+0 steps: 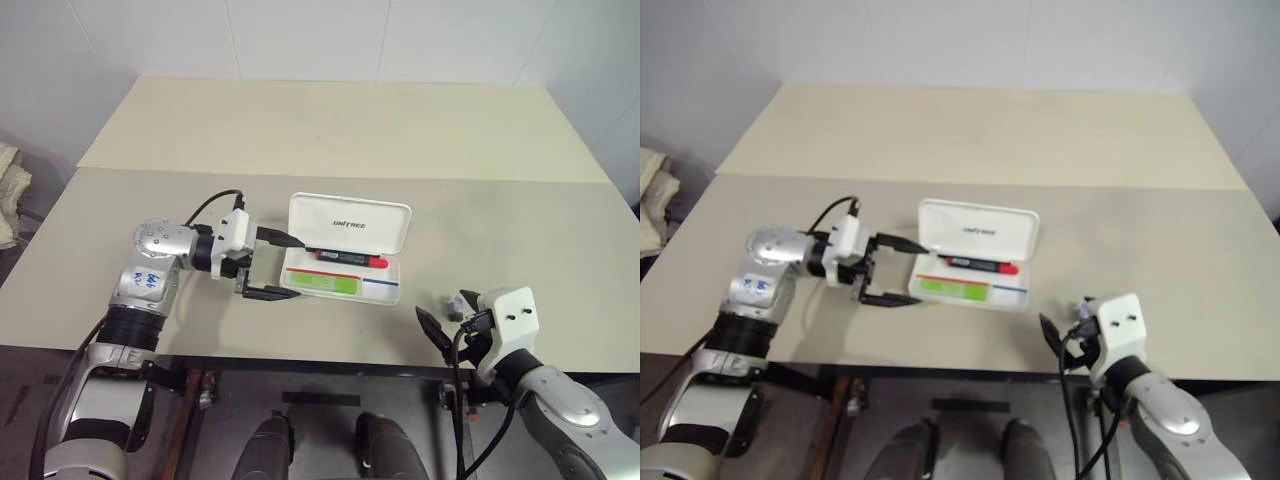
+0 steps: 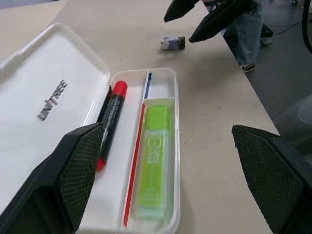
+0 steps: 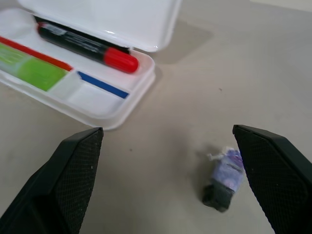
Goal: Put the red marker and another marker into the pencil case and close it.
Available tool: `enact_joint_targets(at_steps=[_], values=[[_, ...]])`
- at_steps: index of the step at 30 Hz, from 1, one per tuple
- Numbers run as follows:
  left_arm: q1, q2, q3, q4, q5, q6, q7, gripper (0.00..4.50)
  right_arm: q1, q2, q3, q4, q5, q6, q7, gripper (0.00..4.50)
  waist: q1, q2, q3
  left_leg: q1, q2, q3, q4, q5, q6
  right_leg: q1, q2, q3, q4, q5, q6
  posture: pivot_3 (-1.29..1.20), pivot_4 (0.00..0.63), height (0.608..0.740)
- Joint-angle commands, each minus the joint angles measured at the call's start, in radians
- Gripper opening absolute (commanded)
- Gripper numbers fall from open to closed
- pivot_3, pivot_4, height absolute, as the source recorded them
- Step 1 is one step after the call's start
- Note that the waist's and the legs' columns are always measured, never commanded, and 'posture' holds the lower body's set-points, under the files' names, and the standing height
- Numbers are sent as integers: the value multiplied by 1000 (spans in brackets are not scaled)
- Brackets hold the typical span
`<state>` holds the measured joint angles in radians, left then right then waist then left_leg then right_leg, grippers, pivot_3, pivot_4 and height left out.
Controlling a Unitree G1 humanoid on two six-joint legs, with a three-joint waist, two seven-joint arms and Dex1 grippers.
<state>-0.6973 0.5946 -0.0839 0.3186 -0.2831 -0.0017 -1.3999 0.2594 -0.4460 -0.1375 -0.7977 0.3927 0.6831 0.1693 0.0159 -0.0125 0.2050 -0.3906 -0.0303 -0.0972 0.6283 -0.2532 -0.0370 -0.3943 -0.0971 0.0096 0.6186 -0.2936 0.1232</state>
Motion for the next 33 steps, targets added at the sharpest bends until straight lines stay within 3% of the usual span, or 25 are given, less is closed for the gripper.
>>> enact_joint_targets(at_steps=[1, 8, 13, 16, 25, 28, 33], values=[[-5, 20, 25, -38, -23, 11, -1, 4486, -2, 23, 18, 14, -41, -25, -18, 4500, 0, 0, 0, 0, 0, 0, 0, 0, 0, 0, 0, 0, 0, 0, 0, 0, 150, 740], [6, 26, 29, -97, -35, 47, 17, 4486, -42, 90, 22, 119, -90, -53, -35, 4500, -4, 0, 0, 0, 0, 0, -1, 0, 0, 0, 0, 0, 0, -1, 0, 0, 150, 740], [17, 35, 42, -146, -44, 76, 39, 4486, -86, 164, -69, 206, -81, -6, -104, 4500, -14, 0, 0, 0, 0, -1, -1, 0, 0, 0, 0, 0, 1, -1, 1, 0, 150, 740], [18, 37, 42, -154, -46, 82, 45, 4500, -98, 180, -84, 212, -66, 9, -102, 3885, -17, 0, 0, 0, 0, -1, -2, 0, 0, 0, 0, 0, 1, -1, 1, 0, 150, 740], [11, 34, 39, -167, -48, 92, 57, 4500, -132, 191, -81, 188, -59, 47, -96, 539, -18, 0, 0, 0, 0, -1, -2, 0, 0, 0, 0, 0, 2, -1, 1, 0, 150, 740], [11, 34, 38, -168, -48, 93, 58, 4500, -135, 190, -83, 187, -58, 51, -96, 398, -18, 0, 0, 0, 0, -1, -2, 0, 0, 0, 0, 0, 2, -1, 1, 0, 150, 740], [17, 39, 46, -164, -48, 91, 59, 4500, -255, 21, -10, 188, -41, -74, 150, 398, -26, 1, 0, 1, -1, 2, -1, 0, 0, -1, 0, 2, 2, -1, 1, 0, 150, 740]])
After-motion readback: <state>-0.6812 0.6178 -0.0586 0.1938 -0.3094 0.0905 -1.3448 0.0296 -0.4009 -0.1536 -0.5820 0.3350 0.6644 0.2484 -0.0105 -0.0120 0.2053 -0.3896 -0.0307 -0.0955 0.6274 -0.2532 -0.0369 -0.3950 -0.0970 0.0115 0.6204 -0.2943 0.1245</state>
